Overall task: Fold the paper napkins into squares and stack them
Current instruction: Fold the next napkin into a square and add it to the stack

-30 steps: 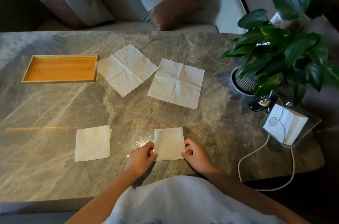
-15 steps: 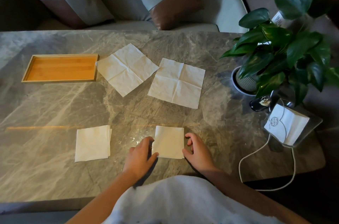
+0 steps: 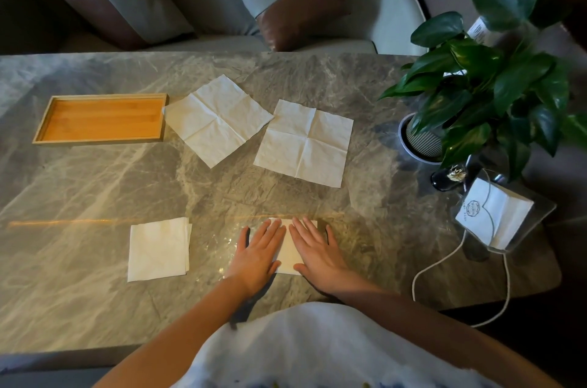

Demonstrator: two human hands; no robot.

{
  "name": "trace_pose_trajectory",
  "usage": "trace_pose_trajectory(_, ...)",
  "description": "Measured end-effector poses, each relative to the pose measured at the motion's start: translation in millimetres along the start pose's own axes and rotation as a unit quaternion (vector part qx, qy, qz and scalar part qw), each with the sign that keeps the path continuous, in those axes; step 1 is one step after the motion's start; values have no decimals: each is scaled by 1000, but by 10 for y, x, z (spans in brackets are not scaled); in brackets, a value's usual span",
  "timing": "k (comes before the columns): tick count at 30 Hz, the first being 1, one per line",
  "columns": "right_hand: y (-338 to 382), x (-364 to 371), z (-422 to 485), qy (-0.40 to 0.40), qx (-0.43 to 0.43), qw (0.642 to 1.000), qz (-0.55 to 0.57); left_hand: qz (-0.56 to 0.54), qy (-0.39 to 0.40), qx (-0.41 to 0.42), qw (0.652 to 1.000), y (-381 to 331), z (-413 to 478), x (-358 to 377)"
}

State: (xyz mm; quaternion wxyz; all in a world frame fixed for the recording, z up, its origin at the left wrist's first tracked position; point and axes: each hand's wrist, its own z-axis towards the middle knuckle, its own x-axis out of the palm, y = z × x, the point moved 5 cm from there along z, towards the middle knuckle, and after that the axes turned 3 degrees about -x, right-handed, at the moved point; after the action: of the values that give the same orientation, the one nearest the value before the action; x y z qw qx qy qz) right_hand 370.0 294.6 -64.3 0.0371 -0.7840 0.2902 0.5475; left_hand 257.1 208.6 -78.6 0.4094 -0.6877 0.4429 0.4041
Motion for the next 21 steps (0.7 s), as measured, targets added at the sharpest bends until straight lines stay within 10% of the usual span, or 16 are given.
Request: trace_pose_trajectory(21, -217, 32, -61, 37, -7, 998, 40, 4, 63, -35, 997, 171, -102, 130)
